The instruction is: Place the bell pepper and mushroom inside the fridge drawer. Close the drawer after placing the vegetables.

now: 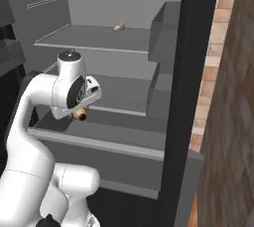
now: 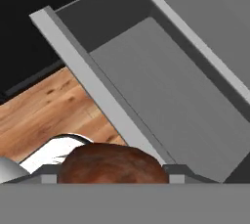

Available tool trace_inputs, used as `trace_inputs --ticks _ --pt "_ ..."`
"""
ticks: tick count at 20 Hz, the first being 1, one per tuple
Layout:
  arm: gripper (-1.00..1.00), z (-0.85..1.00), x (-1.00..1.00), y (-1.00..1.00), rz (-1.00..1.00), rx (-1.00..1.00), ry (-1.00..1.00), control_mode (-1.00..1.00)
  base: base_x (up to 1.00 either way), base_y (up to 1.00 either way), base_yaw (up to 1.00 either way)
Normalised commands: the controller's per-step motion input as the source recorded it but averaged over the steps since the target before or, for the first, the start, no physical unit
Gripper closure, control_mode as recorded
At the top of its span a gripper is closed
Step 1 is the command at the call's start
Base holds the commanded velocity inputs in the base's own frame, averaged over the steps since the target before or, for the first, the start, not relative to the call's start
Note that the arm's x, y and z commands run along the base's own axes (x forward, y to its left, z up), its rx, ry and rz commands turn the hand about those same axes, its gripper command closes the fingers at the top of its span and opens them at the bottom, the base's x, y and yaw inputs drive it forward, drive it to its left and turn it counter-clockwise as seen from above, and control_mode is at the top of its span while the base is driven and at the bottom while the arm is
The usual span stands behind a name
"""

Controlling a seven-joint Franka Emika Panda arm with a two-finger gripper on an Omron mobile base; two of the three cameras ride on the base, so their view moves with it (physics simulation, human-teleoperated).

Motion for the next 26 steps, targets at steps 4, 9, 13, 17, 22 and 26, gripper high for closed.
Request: trace_inputs --ticks 4,9,13,17,22,26 --pt "1.00 -0.39 0.11 0.07 0.27 -0.11 0.18 -1.00 0.00 0.00 0.00" --pt "1.00 -0.43 0.02 0.00 0.15 -0.04 0.05 -1.00 0.00 0.00 0.00" --pt "1.00 -0.31 0.00 0.00 0.07 0.00 -0.03 -1.00 0.00 0.00 0.00" --pt "1.00 -0.30 0.00 0.00 0.03 0.00 0.00 -1.00 0.00 0.00 0.00" --pt "1.00 -0.25 0.01 0.00 0.02 0.00 0.00 -1.00 0.00 0.00 0.00" --pt "1.00 -0.11 0.00 0.00 0.03 0.00 0.00 -1.00 0.00 0.00 0.00"
